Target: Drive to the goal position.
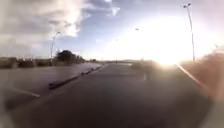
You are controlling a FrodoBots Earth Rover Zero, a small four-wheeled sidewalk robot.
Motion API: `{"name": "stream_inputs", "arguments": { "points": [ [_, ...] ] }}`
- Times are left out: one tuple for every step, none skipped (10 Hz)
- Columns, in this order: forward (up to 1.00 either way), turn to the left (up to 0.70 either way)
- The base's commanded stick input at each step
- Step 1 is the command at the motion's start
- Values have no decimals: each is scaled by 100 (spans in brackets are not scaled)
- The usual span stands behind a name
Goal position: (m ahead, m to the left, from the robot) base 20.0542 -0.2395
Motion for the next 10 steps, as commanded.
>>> {"name": "stream_inputs", "arguments": {
  "points": [
    [70, -14],
    [70, -14],
    [70, -14],
    [70, -14],
    [70, -9],
    [70, 0],
    [70, 0],
    [70, 0],
    [70, 0],
    [70, 0]
  ]
}}
